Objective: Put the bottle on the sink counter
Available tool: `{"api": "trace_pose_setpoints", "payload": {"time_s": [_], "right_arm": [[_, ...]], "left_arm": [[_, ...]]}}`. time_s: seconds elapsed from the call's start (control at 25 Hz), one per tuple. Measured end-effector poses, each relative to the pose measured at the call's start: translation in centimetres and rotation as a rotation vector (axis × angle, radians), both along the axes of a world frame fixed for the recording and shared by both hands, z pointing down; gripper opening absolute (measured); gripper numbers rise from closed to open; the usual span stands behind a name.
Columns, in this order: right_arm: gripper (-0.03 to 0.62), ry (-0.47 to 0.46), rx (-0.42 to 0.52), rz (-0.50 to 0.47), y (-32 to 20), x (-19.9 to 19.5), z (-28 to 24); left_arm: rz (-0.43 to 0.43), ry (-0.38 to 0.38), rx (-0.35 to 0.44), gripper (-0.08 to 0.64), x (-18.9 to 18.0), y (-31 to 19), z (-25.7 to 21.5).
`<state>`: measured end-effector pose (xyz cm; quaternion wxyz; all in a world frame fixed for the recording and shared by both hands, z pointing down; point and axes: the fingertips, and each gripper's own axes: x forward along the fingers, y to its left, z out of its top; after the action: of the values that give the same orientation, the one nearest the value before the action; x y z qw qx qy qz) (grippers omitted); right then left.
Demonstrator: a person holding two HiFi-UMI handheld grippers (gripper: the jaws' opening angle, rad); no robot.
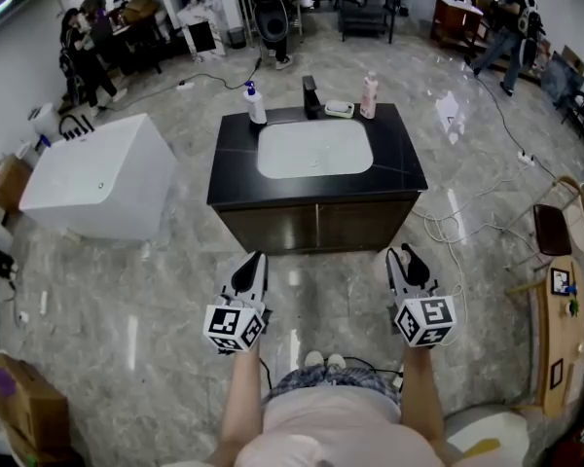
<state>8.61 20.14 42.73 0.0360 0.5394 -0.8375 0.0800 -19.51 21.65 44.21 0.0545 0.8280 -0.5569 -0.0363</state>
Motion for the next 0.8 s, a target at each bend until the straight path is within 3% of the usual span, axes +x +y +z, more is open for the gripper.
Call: {"api": "trace_pose_setpoints", "payload": {"time_s": [0.8], "right_arm": [[0.14,-0.006,0.018,0.039,-2.3,-1.4,0.5]], "left_arm": [[0.067,0.01,0.001,0.029,-0.5,-3.3,1.5]]}}
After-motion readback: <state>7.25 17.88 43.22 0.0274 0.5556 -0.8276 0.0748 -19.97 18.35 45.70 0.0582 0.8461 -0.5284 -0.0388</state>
